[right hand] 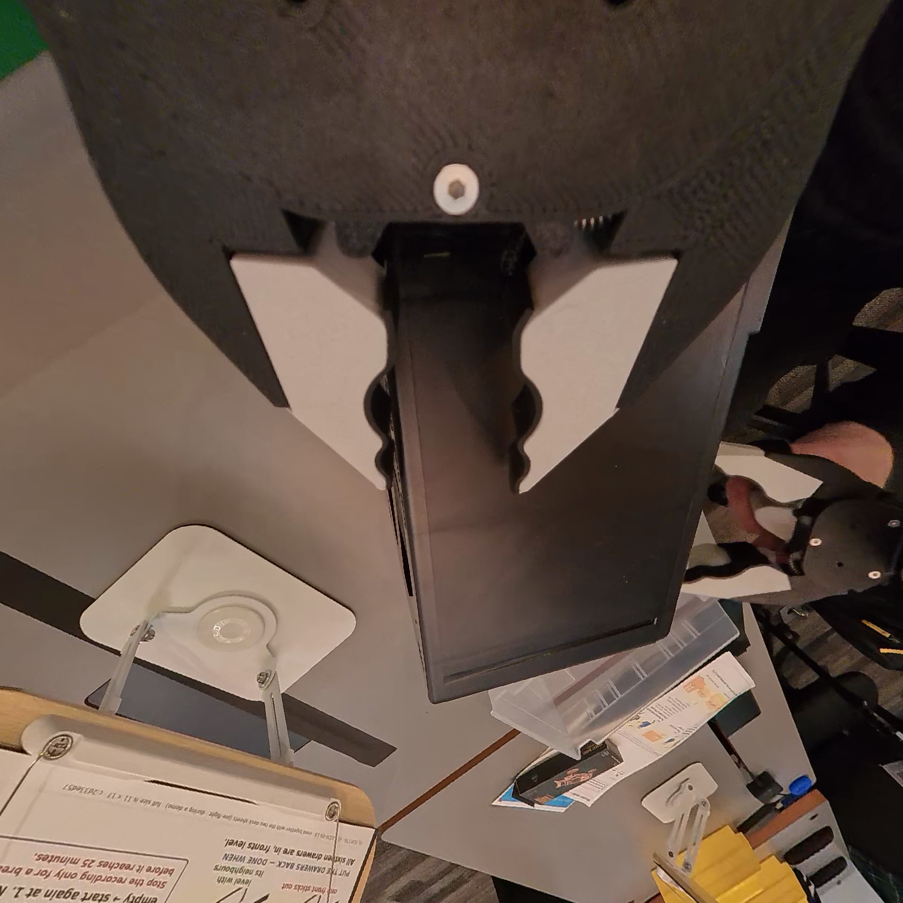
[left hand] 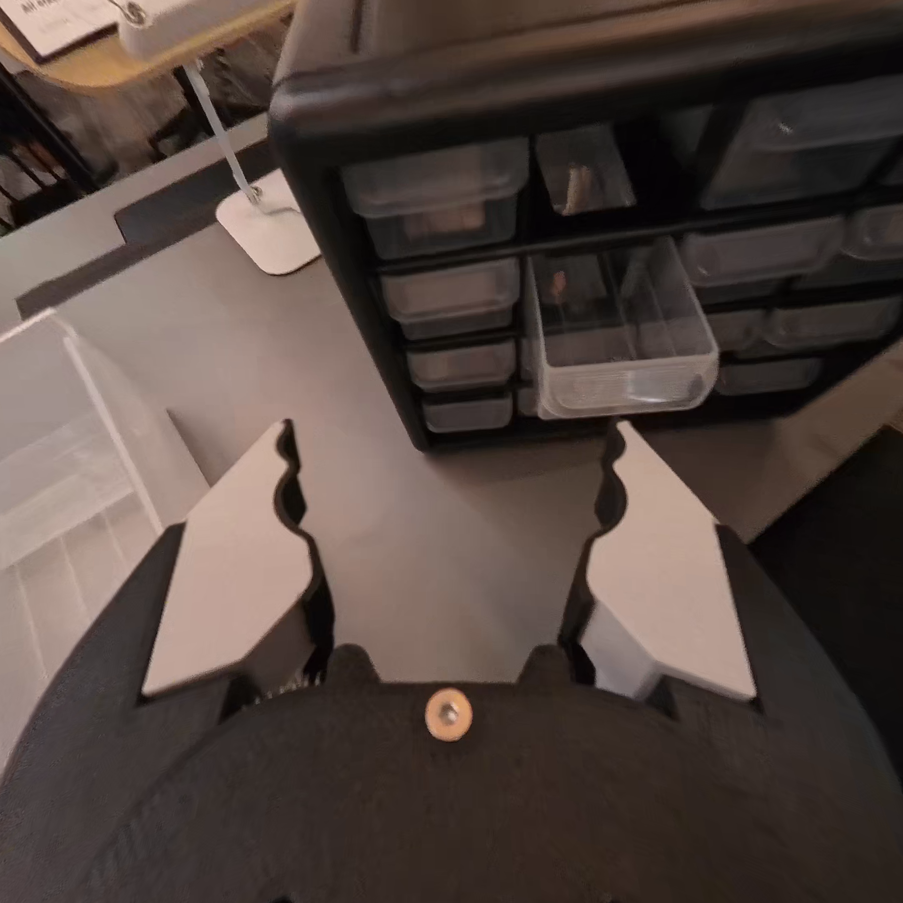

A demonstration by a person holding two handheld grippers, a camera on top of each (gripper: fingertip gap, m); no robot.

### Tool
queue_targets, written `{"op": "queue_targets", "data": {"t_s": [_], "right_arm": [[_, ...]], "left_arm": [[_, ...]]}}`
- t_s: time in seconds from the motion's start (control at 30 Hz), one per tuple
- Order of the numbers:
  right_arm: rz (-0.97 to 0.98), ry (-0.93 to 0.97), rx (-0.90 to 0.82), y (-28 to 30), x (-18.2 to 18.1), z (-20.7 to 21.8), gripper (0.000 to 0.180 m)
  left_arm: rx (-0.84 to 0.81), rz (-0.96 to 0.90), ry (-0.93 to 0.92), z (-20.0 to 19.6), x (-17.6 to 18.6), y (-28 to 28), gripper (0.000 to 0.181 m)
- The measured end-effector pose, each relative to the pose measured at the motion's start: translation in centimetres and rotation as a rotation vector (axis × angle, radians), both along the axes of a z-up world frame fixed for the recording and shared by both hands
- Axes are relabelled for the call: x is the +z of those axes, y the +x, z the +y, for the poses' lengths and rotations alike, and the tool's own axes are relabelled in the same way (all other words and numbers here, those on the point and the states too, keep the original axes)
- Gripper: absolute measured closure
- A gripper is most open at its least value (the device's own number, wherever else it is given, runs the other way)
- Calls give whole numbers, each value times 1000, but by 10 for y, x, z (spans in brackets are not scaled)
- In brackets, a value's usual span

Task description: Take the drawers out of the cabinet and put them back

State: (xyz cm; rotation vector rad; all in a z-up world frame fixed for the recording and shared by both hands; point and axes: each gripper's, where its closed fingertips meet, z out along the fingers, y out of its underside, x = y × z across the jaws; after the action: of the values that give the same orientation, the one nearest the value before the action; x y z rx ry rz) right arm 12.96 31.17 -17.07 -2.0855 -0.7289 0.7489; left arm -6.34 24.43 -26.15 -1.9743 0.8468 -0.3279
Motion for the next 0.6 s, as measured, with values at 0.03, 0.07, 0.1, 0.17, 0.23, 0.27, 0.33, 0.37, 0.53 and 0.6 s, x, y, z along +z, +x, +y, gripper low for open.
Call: {"op": "queue_targets", "data": {"t_s": [0.03, 0.07, 0.1, 0.17, 0.23, 0.27, 0.33, 0.37, 0.53, 0.6], "right_arm": [[0, 0, -1, 0, 0, 0, 134], [0, -1, -1, 0, 0, 0, 134], [-1, -1, -1, 0, 0, 0, 134], [0, -1, -1, 0, 0, 0, 134], [1, 0, -1, 0, 0, 0, 134], [1, 0, -1, 0, 0, 0, 134], [2, 2, 0, 0, 0, 0, 134], [2, 2, 1, 0, 0, 0, 134], [2, 6, 2, 0, 1, 0, 134], [1, 8, 1, 0, 1, 0, 134]], "left_arm": [[6, 2, 5, 6, 0, 4, 51], [28, 22, 15, 14, -2, 7, 47], [64, 52, 26, 24, -5, 7, 46], [105, 55, 22, 37, -8, 11, 38], [138, 31, 2, 47, -11, 15, 42], [165, 42, -6, 51, -15, 14, 42], [190, 38, -41, 53, -19, 14, 41], [224, 45, -49, 54, -20, 8, 38], [237, 62, -54, 44, -12, -10, 43], [233, 85, -49, 42, -7, -18, 44]]}}
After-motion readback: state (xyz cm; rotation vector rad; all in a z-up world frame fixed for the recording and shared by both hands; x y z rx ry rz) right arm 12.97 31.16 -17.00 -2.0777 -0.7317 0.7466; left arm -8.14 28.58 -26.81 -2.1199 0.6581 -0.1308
